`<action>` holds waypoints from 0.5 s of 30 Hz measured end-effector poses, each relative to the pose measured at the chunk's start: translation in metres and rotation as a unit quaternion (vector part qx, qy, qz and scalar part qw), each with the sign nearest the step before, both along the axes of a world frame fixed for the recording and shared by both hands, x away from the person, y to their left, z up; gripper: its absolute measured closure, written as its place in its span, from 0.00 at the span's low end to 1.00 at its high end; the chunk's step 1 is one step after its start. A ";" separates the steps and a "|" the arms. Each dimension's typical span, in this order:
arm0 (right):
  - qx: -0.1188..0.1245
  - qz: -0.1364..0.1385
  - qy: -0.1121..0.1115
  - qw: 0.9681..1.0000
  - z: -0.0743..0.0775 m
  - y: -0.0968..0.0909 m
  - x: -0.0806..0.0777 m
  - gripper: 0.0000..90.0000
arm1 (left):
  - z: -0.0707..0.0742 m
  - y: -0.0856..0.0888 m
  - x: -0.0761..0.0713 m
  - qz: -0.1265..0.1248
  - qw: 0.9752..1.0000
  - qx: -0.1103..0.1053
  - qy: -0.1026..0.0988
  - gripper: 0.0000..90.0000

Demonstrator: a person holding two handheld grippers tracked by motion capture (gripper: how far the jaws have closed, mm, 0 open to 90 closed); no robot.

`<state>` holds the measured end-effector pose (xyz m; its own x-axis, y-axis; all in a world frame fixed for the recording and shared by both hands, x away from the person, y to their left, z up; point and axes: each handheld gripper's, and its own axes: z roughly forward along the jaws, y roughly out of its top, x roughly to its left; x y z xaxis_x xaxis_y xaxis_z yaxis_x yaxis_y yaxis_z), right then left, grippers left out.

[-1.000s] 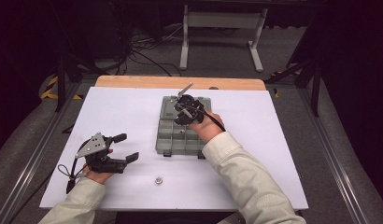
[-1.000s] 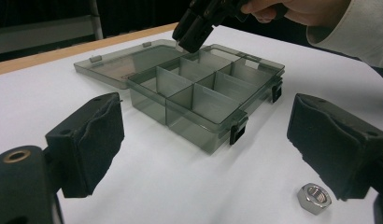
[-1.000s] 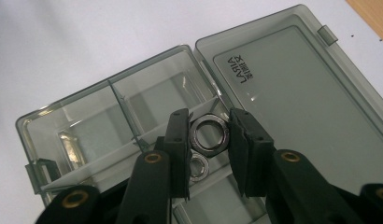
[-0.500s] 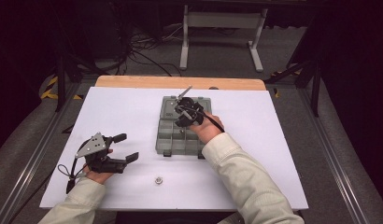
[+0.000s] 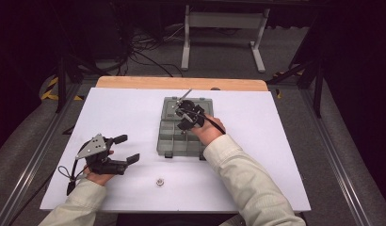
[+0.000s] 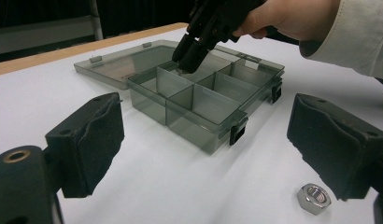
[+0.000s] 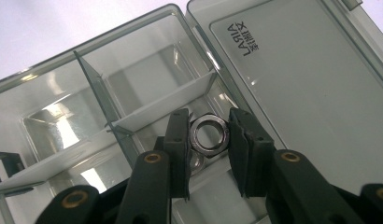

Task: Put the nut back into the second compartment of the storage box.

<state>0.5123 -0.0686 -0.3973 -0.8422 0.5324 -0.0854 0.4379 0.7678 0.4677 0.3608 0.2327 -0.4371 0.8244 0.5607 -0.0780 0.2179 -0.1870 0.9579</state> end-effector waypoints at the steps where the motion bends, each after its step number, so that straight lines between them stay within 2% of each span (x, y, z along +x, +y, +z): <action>1: -0.002 0.000 0.000 1.000 0.000 0.000 0.000 0.78 | 0.000 0.000 0.000 0.000 1.000 0.000 0.000 0.13; 15: -0.012 0.001 -0.002 1.000 -0.004 0.004 0.000 0.77 | 0.000 0.000 0.000 -0.001 1.000 0.001 0.002 0.13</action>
<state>0.5119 -0.0650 -0.4012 -0.8430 0.5284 -0.1007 0.4346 0.7794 0.4513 0.3610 0.2328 -0.4372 0.8253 0.5589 -0.0809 0.2214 -0.1885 0.9568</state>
